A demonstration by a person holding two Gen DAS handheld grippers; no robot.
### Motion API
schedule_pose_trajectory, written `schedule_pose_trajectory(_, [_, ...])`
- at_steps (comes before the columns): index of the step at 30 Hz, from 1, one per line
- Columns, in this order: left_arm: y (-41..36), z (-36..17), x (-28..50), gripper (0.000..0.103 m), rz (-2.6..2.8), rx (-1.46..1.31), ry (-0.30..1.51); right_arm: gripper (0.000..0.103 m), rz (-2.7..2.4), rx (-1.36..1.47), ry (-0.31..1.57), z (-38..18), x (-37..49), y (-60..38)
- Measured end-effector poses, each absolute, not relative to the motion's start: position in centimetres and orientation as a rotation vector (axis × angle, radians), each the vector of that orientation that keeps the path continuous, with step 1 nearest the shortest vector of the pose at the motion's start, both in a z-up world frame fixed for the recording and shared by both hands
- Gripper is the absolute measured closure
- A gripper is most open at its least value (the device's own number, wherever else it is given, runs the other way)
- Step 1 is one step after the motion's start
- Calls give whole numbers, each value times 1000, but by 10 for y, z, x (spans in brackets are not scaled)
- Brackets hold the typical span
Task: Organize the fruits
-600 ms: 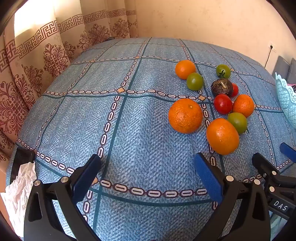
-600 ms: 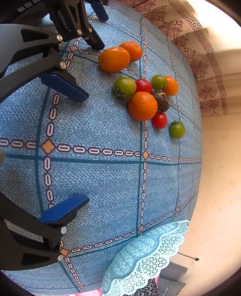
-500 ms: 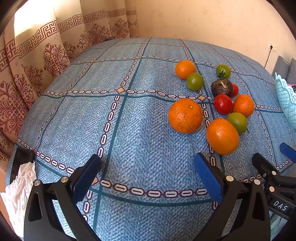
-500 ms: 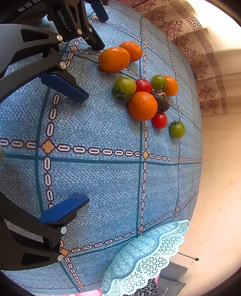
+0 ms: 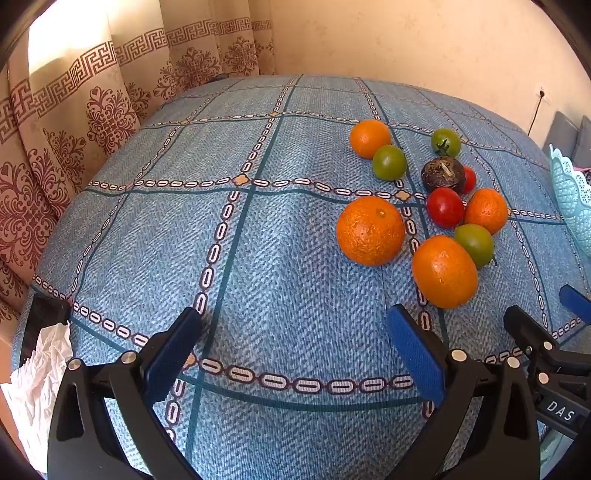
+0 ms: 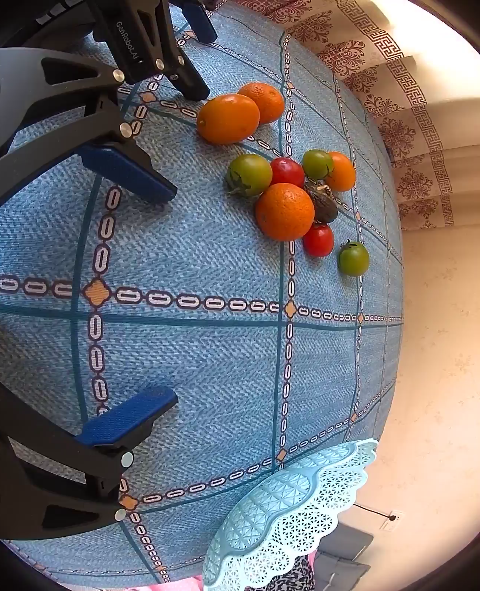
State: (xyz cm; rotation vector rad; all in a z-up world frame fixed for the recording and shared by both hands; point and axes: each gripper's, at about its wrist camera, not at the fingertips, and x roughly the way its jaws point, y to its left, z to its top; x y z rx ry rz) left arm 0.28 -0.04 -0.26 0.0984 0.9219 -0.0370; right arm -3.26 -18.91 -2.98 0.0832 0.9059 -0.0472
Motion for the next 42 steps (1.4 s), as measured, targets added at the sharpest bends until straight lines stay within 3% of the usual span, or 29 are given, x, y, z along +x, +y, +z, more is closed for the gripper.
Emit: schedule_pose_trajectory(42, [-1, 2, 0, 5, -34, 98, 919, 2, -51, 85, 905, -30, -36, -188])
